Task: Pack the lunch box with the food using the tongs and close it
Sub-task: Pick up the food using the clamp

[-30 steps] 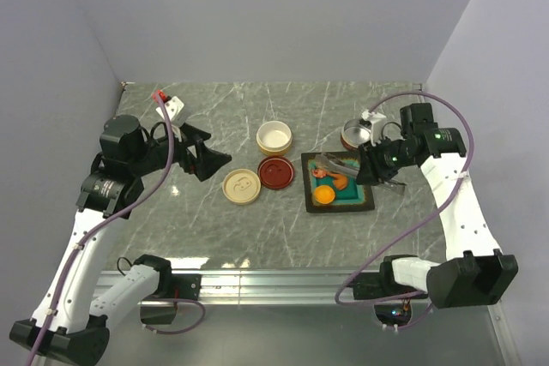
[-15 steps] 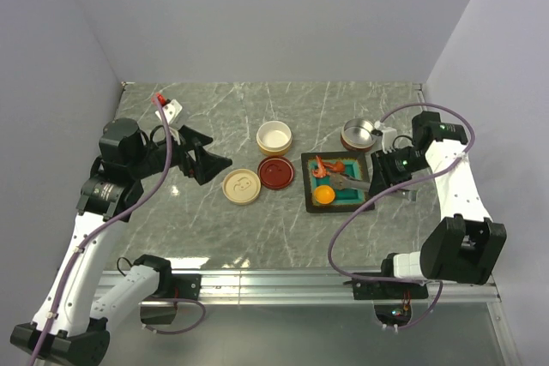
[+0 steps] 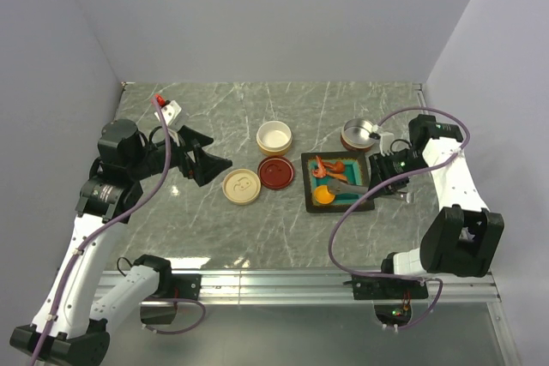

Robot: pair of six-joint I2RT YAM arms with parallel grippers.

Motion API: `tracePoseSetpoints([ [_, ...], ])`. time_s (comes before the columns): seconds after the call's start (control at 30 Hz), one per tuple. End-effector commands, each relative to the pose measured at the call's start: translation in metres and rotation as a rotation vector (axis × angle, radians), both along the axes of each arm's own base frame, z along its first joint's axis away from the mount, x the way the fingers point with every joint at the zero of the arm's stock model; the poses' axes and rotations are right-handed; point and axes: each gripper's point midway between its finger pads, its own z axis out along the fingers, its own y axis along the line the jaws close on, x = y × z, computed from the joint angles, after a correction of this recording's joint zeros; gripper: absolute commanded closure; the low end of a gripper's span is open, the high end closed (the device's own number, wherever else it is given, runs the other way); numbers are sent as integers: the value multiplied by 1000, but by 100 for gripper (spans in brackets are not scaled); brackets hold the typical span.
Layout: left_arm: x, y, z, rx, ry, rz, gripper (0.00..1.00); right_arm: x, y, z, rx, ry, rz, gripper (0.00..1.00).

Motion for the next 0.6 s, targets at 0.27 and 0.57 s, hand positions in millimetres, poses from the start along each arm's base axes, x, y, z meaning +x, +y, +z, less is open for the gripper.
tracePoseSetpoints([
  [0.27,-3,-2,11,-23,-39,-20,1,-7,1,-6,12,70,-23,55],
  [0.57,-3,-1,10,-14,-44,-20,1,-4,1,-7,19,77,-24,54],
])
